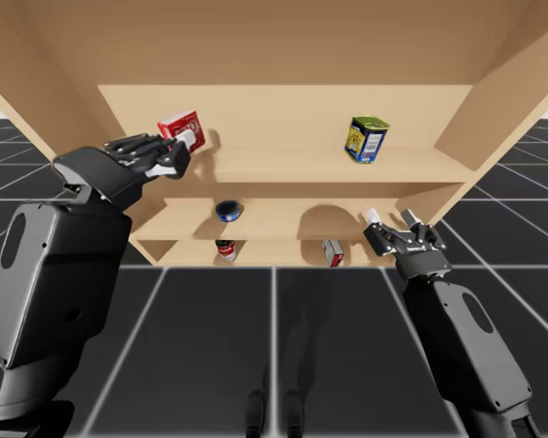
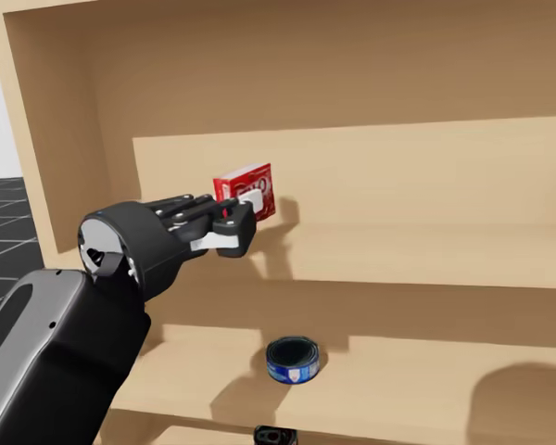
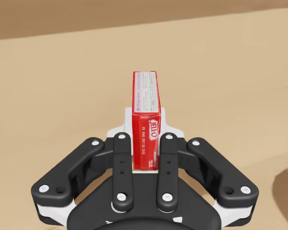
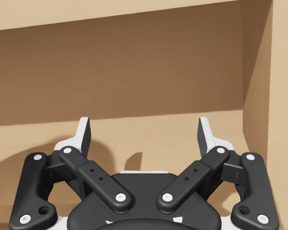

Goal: Look through the shelves, find the gelatin box, and take it.

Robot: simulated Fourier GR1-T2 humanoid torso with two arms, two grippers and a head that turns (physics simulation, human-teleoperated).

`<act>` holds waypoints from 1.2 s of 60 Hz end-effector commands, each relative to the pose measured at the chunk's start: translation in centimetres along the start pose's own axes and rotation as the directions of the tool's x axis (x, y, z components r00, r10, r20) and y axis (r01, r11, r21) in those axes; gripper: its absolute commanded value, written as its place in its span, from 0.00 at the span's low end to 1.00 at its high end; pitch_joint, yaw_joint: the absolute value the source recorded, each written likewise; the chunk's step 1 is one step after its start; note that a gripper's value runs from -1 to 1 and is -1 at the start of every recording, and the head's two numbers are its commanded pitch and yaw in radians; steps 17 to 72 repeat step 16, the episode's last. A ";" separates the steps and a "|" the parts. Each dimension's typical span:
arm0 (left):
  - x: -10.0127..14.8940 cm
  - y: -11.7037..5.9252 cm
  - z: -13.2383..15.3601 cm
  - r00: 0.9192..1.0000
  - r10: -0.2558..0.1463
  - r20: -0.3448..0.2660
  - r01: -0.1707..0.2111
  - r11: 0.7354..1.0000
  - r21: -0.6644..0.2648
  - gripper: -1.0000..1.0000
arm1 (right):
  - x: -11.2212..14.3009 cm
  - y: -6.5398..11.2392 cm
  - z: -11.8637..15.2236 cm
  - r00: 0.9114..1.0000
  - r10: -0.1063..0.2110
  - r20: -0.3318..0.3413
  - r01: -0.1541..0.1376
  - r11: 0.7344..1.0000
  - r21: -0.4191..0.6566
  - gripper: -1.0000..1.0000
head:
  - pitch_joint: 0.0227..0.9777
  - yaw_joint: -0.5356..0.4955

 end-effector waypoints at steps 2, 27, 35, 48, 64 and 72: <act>1.1 -1.2 4.0 0.998 -0.048 -0.040 0.045 0.996 -0.072 1.00 | -0.1 0.0 -0.1 1.000 0.004 0.000 -0.004 1.000 0.000 0.00 | 0.29 0.75; 0.5 -1.5 10.4 0.997 -0.074 -0.011 0.073 0.994 -0.084 1.00 | -0.2 -0.1 -0.1 1.000 0.005 0.013 -0.005 1.000 -0.007 0.00 | 0.29 0.75; 0.5 -1.5 10.4 0.997 -0.074 -0.011 0.073 0.994 -0.084 1.00 | -0.2 -0.1 -0.1 1.000 0.005 0.013 -0.005 1.000 -0.007 0.00 | 0.29 0.75; 0.5 -1.5 10.4 0.997 -0.074 -0.011 0.073 0.994 -0.084 1.00 | -0.2 -0.1 -0.1 1.000 0.005 0.013 -0.005 1.000 -0.007 0.00 | 0.29 0.75; 0.5 -1.5 10.4 0.997 -0.074 -0.011 0.073 0.994 -0.084 1.00 | -0.2 -0.1 -0.1 1.000 0.005 0.013 -0.005 1.000 -0.007 0.00 | 0.29 0.75; 0.5 -1.5 10.4 0.997 -0.074 -0.011 0.073 0.994 -0.084 1.00 | -0.2 -0.1 -0.1 1.000 0.005 0.013 -0.005 1.000 -0.007 0.00 | 0.29 0.75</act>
